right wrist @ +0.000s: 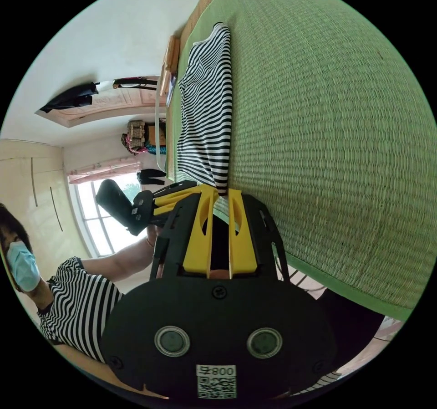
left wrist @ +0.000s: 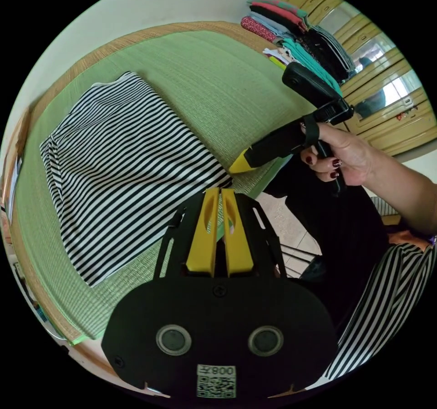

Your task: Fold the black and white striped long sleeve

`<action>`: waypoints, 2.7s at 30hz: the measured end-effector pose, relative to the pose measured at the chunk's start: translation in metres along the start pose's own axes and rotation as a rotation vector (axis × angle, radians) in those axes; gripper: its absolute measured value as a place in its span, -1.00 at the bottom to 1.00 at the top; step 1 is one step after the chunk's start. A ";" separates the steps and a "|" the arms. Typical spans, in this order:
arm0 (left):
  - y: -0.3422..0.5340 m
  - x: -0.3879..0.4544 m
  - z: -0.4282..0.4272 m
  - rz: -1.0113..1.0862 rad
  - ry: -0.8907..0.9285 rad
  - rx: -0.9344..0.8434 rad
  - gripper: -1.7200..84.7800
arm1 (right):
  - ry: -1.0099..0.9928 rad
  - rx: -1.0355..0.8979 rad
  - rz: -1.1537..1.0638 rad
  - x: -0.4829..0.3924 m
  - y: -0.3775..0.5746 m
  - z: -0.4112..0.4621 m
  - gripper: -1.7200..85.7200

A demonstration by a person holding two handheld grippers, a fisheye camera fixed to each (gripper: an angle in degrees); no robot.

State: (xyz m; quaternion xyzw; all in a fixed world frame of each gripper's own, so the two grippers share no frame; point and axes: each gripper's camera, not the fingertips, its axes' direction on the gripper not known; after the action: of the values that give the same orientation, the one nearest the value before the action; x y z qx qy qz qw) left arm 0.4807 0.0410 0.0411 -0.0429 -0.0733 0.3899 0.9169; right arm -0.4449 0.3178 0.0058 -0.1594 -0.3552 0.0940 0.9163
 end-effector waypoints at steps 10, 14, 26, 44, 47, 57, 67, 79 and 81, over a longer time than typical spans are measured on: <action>-0.025 0.020 0.027 0.074 -0.119 -0.018 -0.94 | -0.052 0.009 0.015 0.020 -0.004 0.030 -0.82; -0.030 0.006 0.035 0.023 -0.048 0.002 -0.95 | -0.066 0.010 0.016 0.022 -0.007 0.045 -0.81; -0.029 -0.033 0.059 -0.033 -0.004 0.097 -0.95 | -0.197 0.019 0.038 0.021 -0.023 0.100 -0.80; -0.011 -0.139 0.110 -0.129 0.054 0.164 -0.95 | -0.226 0.014 0.057 0.012 -0.029 0.135 -0.91; 0.014 -0.179 0.117 -0.290 0.191 0.227 -0.95 | -0.247 0.022 0.029 0.002 -0.029 0.132 -0.92; 0.132 -0.309 0.190 -0.988 0.878 0.678 -0.86 | -0.289 0.012 -0.064 -0.043 -0.047 0.129 -0.93; 0.151 -0.356 0.245 -1.253 1.096 0.839 -0.68 | -0.274 0.014 -0.090 -0.047 -0.050 0.126 -0.93; 0.155 -0.387 0.260 -1.348 1.041 0.867 -0.71 | -0.284 0.020 -0.095 -0.007 -0.035 0.115 -0.93; 0.158 -0.389 0.262 -1.362 1.028 0.875 -0.73 | -0.285 0.025 -0.089 0.008 -0.029 0.110 -0.93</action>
State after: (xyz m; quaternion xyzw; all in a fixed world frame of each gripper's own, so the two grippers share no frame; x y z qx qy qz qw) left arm 0.0580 -0.1246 0.2389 0.1894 0.4808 -0.3005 0.8016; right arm -0.5123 0.3177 0.0980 -0.1170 -0.4870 0.0793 0.8619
